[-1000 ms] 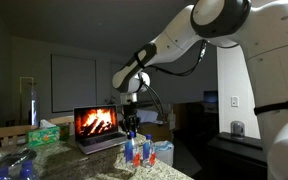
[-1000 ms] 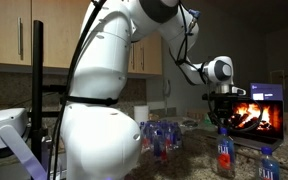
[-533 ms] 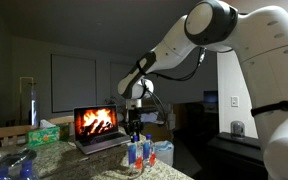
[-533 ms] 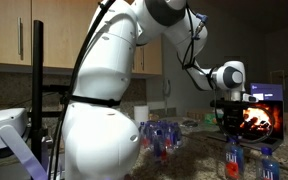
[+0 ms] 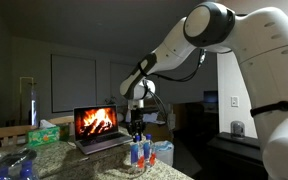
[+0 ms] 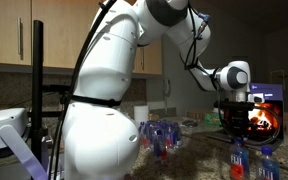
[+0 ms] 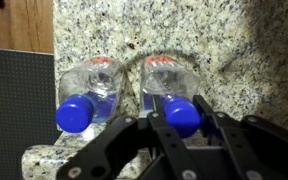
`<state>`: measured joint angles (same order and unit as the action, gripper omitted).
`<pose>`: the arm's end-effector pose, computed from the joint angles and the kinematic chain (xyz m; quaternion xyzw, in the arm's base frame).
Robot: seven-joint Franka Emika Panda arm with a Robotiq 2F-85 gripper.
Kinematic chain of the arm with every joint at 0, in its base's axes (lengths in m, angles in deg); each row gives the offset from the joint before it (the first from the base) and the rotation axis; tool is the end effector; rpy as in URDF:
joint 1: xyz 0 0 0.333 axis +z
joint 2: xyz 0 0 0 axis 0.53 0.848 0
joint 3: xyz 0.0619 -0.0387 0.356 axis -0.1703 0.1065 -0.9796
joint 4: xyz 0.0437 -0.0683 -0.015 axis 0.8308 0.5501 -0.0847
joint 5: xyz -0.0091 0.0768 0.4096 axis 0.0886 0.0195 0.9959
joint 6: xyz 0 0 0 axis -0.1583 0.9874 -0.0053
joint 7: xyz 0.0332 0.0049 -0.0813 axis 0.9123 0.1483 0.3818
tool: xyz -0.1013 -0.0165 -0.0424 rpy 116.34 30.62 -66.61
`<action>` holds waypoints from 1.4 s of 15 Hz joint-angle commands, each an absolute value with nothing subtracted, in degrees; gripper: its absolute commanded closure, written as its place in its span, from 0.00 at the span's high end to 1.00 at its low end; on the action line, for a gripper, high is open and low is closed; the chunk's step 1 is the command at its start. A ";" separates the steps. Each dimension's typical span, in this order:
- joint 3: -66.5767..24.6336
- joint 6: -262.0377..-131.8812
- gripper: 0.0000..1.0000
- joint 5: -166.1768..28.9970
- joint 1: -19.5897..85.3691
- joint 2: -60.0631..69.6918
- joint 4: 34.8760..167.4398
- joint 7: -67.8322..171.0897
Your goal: Move the three bottles to the right
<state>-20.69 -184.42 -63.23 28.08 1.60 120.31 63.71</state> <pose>0.6224 -0.0851 0.3875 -0.9995 0.0169 0.0223 0.0124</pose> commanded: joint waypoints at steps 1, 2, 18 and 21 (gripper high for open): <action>-20.78 -183.47 0.12 -62.19 26.80 2.53 119.28 63.77; -20.79 -183.38 0.12 -62.13 26.59 2.96 119.06 63.99; -21.48 -183.16 0.12 -60.95 25.80 5.91 115.87 65.46; -21.43 -183.06 0.12 -60.96 25.74 5.64 116.28 65.54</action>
<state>-20.80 -184.13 -62.44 26.89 5.54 116.83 63.76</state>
